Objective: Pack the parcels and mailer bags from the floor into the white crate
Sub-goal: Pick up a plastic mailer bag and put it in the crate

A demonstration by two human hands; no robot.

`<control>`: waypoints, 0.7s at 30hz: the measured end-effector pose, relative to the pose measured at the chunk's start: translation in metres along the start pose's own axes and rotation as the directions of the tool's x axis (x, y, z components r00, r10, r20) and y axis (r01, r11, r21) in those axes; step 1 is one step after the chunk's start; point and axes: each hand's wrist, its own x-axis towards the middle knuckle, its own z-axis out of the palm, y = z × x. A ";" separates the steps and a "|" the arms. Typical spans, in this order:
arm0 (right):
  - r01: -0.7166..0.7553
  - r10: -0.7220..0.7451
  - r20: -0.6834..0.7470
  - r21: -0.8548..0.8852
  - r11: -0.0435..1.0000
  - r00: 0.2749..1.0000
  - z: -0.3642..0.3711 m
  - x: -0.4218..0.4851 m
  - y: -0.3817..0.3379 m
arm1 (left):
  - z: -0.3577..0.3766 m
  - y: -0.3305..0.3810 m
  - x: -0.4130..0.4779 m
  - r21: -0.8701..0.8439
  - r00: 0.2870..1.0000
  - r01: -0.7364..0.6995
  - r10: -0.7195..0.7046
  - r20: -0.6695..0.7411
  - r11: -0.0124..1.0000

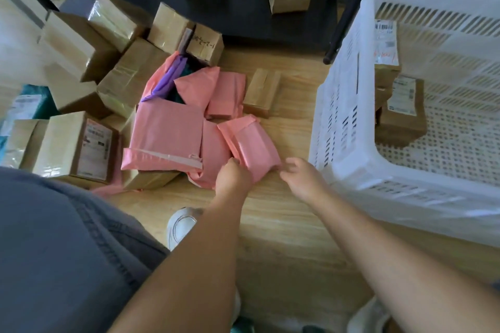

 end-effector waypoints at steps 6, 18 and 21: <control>-0.043 0.044 0.026 -0.010 0.999 0.999 0.004 0.016 0.015 | 0.016 -0.002 0.024 -0.122 0.985 0.170 -0.166 0.040 0.978; -0.037 0.038 0.028 -0.028 0.999 0.999 0.001 0.021 0.019 | 0.013 0.008 0.025 -0.254 0.991 0.131 -0.130 0.021 0.958; 0.021 -0.020 0.017 -0.079 0.997 1.000 -0.002 0.014 0.011 | 0.005 0.014 0.015 -0.302 0.995 0.096 -0.094 0.019 0.948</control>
